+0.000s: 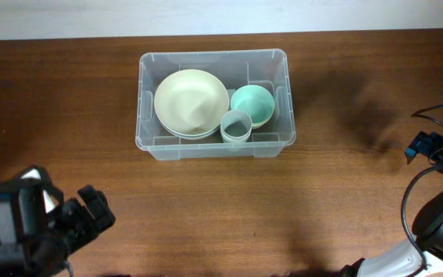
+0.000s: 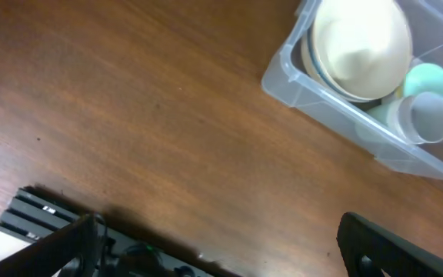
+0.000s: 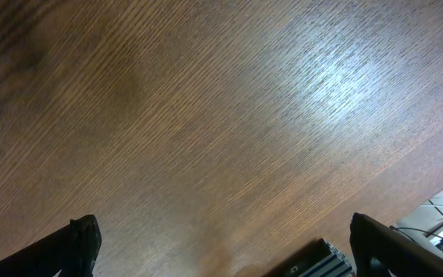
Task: Pack container
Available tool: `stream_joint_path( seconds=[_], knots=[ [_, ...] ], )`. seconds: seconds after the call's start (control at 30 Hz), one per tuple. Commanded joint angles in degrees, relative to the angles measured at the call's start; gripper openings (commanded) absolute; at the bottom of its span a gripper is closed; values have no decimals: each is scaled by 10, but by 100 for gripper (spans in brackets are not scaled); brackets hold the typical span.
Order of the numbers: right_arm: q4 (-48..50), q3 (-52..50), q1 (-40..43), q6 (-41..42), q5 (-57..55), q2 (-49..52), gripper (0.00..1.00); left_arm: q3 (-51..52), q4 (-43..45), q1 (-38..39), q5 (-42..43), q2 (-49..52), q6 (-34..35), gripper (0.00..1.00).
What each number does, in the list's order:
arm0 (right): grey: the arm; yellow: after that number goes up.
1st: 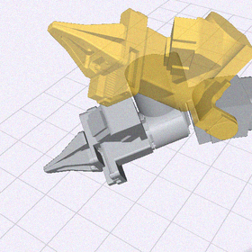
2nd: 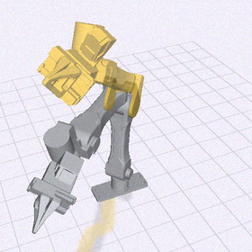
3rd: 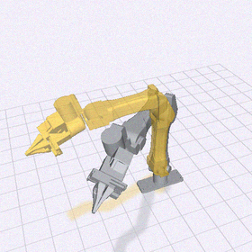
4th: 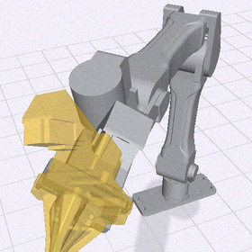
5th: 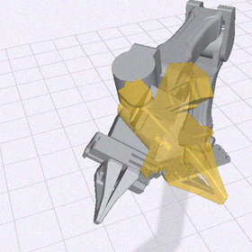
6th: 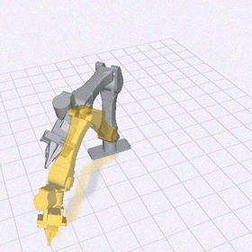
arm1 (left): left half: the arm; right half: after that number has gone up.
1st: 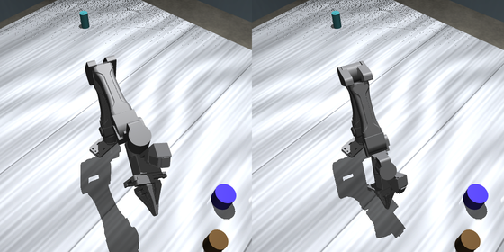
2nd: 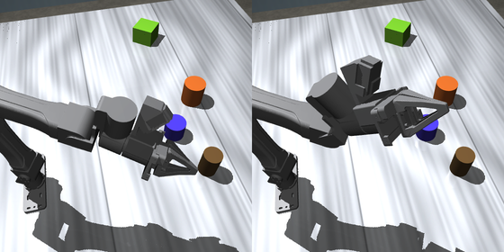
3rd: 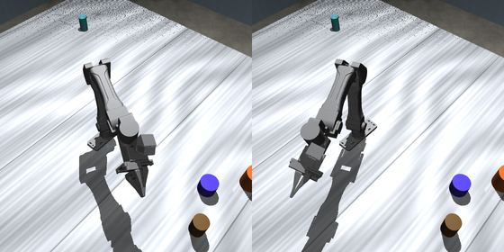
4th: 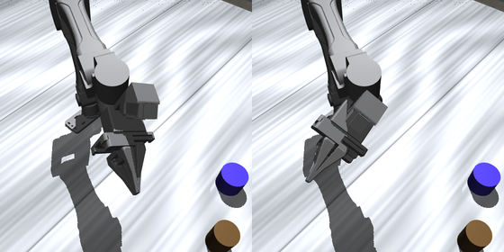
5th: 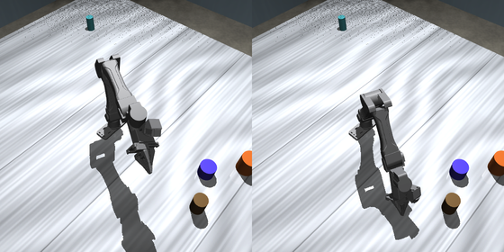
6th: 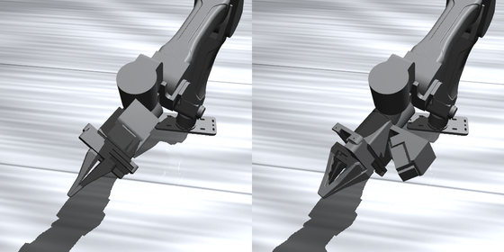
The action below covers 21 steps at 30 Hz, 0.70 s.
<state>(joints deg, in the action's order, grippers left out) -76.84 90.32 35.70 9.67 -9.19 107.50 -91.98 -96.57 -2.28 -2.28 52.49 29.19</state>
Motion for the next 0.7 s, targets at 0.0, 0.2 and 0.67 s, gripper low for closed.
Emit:
stream_joint_path(
  seconds=[0.0,0.2,0.67],
  knots=[
    [0,7,3,2,-5,-10,98,1,4,0,10,-12,12,100],
    [0,7,3,2,-5,-10,98,50,128,0,32,-11,-194,100],
    [0,7,3,2,-5,-10,98,473,663,0,135,-94,-369,100]
  ],
)
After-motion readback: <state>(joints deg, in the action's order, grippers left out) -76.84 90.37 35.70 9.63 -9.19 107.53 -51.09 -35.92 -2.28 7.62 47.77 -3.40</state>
